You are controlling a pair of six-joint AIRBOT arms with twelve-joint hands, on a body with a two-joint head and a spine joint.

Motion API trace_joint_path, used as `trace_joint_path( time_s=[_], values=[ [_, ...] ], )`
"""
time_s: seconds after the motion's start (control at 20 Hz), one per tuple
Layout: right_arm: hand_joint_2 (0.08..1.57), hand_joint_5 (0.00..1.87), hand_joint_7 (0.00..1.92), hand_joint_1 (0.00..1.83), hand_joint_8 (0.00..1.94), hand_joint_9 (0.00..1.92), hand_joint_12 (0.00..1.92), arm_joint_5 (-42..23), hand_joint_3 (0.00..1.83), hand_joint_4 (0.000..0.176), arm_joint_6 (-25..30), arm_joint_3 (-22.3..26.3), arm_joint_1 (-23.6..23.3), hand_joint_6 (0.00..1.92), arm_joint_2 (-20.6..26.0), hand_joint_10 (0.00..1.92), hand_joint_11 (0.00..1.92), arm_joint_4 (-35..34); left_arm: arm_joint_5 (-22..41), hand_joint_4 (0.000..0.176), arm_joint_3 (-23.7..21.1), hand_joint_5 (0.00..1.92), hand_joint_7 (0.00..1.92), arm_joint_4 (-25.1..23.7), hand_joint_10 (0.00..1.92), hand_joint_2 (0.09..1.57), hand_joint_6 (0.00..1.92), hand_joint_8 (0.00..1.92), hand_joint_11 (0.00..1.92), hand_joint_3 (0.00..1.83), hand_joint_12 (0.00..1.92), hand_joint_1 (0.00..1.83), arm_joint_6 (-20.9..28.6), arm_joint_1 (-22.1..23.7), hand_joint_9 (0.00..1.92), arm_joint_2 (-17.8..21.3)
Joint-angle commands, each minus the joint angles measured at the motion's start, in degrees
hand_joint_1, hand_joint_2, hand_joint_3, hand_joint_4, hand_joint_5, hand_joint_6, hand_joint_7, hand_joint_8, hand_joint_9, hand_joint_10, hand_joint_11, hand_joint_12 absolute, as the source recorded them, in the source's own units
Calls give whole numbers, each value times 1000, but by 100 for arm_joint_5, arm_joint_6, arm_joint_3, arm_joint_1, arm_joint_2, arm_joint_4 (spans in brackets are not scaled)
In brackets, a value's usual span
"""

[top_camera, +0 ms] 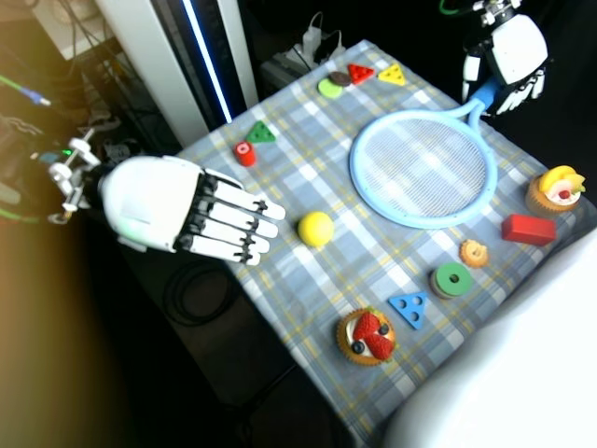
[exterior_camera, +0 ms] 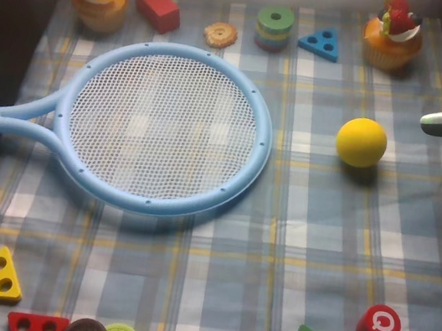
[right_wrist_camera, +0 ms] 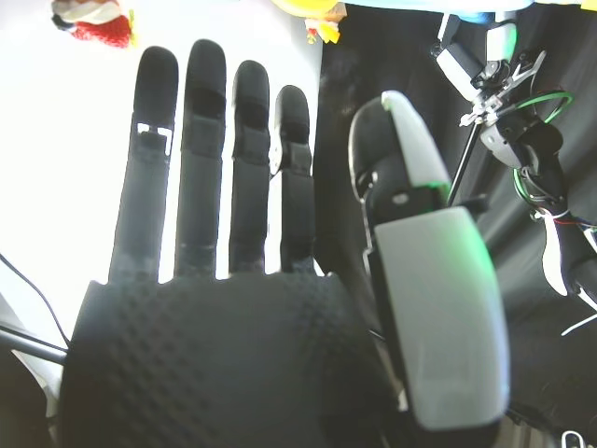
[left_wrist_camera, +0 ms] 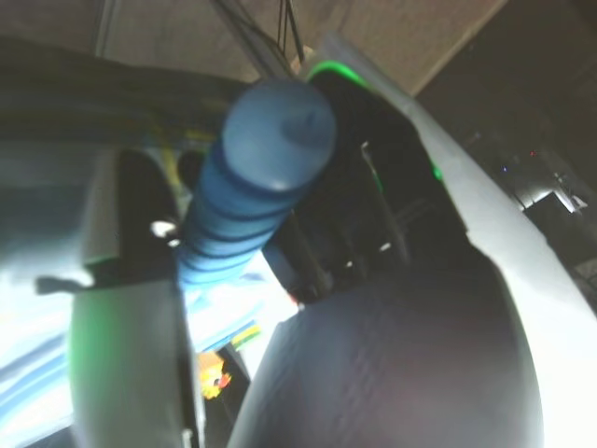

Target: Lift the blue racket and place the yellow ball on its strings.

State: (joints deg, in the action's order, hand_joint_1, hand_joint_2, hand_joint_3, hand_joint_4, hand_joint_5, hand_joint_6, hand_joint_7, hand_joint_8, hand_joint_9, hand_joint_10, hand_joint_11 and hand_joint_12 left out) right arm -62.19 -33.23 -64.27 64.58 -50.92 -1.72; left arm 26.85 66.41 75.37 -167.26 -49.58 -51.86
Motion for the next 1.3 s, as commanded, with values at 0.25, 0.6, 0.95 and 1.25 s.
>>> trace_joint_path(
  time_s=[0.25, 0.6, 0.95, 1.25],
  values=[
    [1302, 664, 792, 728, 3, 809, 831, -679, 0, 0, 44, -15, -9, 0, -17, 6, 436, -162, 990, 176, -709, 954, 1211, -1371, 1921, 1224, 1921, 1921, 1597, 0, 1921, 1604, 1825, -348, 1562, 627],
    [1297, 659, 802, 770, 3, 788, 751, -680, 0, 0, 44, -81, -33, 2, -58, 1, 391, -179, 2504, 176, -1894, 817, 1084, -2922, 1921, 1177, 1921, 1921, 1493, 0, 1921, 1800, 3789, -860, 1427, 1471],
    [1227, 658, 823, 861, 0, 774, 644, -570, 0, 0, 47, -278, -365, 0, -170, 0, 425, -63, 3562, 176, -2576, 916, 1244, -4015, 1921, 1124, 1921, 1921, 1397, 0, 1919, 1806, 4770, -970, 1527, 1723],
    [1063, 580, 733, 890, 0, 717, 1022, 392, 0, 0, 409, -723, -1193, 0, -491, 0, 288, 897, 3904, 176, -2849, 1009, 1263, -4243, 1921, 1152, 1921, 1921, 1500, 0, 1921, 1796, 4955, -1216, 1517, 1794]
  ],
)
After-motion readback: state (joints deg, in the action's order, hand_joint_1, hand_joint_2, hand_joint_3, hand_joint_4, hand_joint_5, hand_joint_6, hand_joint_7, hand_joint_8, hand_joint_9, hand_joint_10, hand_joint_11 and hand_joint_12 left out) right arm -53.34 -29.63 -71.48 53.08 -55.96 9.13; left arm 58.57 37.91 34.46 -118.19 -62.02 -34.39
